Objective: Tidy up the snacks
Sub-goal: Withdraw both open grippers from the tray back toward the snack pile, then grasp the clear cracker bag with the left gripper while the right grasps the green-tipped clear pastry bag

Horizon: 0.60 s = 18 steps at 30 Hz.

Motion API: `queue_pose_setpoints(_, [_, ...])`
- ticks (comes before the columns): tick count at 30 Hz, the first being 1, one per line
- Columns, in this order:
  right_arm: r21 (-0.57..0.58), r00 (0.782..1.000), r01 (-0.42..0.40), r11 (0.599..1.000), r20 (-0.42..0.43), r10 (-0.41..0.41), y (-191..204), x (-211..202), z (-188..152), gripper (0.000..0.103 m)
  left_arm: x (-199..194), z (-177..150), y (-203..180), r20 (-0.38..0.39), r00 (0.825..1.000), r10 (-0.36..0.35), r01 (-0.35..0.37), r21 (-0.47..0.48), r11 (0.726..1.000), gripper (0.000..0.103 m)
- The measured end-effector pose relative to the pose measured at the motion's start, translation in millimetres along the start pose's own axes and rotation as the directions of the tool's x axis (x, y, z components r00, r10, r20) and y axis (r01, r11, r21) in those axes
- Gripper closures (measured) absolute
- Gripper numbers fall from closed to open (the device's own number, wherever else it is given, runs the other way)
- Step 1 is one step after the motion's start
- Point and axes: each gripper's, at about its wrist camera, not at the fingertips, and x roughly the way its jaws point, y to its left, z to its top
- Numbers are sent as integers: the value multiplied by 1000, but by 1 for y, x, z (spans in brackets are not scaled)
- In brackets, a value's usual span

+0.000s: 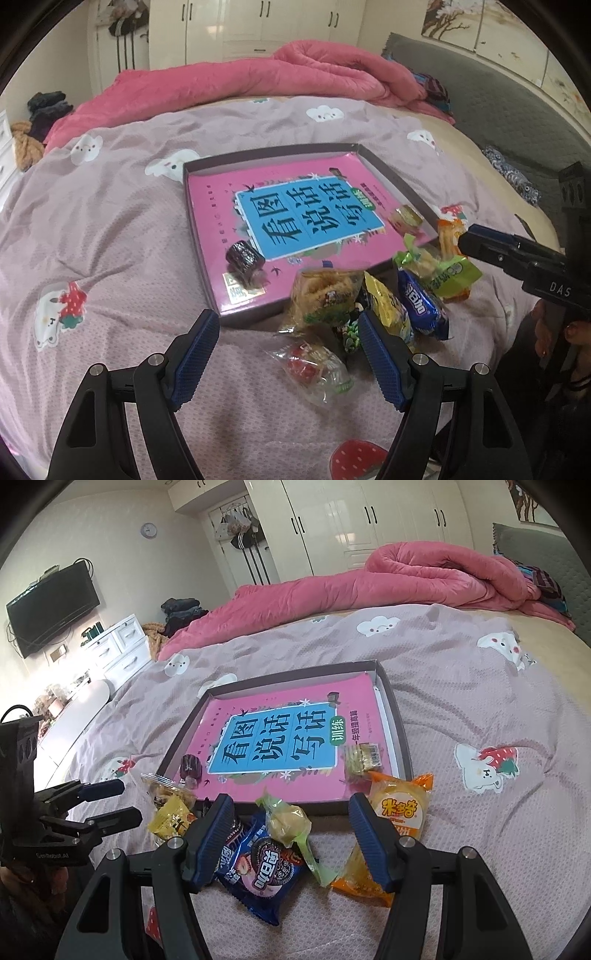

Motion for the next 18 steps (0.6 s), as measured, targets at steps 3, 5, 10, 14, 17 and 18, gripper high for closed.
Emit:
queue_pose_setpoints(3, [-2, 1000, 0, 1000, -3, 0, 1, 1, 0, 39, 4, -1, -1, -11, 1000, 1, -1, 9, 1000, 24])
queue_pose_setpoints(5, [-4, 1000, 1, 1000, -9, -1, 1, 3, -1, 39, 6, -2, -3, -20, 1000, 5, -5, 18, 1000, 24])
queue_pose_setpoints(10, [-12, 1000, 4, 1000, -27, -4, 2, 7, -2, 39, 12, -3, -4, -45, 999, 4, -3, 30, 1000, 24])
queue_pose_setpoints(14, [-28, 998, 9, 1000, -56, -11, 2, 16, -3, 39, 13, -1, -5, -44, 999, -5, 6, 32, 999, 24])
queue_pose_setpoints(17, [-50, 996, 22, 999, -85, -26, 3, 24, -6, 39, 16, 0, -5, -48, 999, -14, 16, 35, 999, 24])
queue_pose_setpoints(18, [-59, 995, 25, 998, -98, -30, 3, 27, -7, 39, 17, 0, -5, -52, 999, -16, 18, 34, 999, 24])
